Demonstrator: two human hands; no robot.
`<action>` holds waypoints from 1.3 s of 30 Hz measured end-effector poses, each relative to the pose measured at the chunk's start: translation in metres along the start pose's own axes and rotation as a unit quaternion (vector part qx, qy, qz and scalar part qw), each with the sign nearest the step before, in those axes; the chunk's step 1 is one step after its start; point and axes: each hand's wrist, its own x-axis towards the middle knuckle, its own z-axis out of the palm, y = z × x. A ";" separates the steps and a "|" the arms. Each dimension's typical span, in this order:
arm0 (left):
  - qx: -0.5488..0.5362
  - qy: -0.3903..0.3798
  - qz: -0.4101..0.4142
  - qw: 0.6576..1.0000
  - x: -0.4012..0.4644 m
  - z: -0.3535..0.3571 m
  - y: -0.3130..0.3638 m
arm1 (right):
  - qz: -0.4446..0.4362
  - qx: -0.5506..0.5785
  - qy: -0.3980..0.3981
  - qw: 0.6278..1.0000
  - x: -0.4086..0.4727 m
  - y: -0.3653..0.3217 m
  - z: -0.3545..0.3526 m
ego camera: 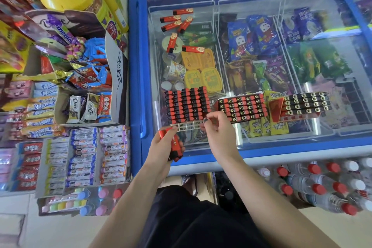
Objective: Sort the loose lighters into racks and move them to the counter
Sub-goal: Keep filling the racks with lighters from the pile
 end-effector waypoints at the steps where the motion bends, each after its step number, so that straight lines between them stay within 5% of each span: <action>1: -0.003 -0.002 -0.003 1.000 0.000 -0.001 -0.001 | -0.014 -0.011 0.006 1.000 0.001 0.002 0.002; 8: -0.008 0.002 -0.015 1.000 0.001 -0.004 -0.004 | -0.151 -0.140 0.105 0.973 0.004 0.007 0.013; 13: -0.001 0.006 -0.020 1.000 0.000 -0.004 -0.004 | -0.196 -0.160 0.107 0.961 0.010 0.012 0.010; 22: -0.032 -0.011 -0.032 0.999 -0.003 0.001 -0.003 | -0.200 -0.145 0.108 0.963 -0.001 0.008 0.005; 27: -0.047 -0.022 -0.022 0.998 -0.004 0.002 -0.001 | -0.037 -0.049 -0.064 0.996 -0.017 -0.015 0.018; 30: -0.030 -0.025 -0.004 0.999 -0.001 0.001 -0.004 | 0.088 -0.015 -0.201 0.976 -0.022 -0.023 0.025; 39: -0.048 -0.003 -0.008 0.999 0.007 -0.010 -0.010 | 0.057 -0.113 -0.247 0.961 -0.024 -0.019 0.030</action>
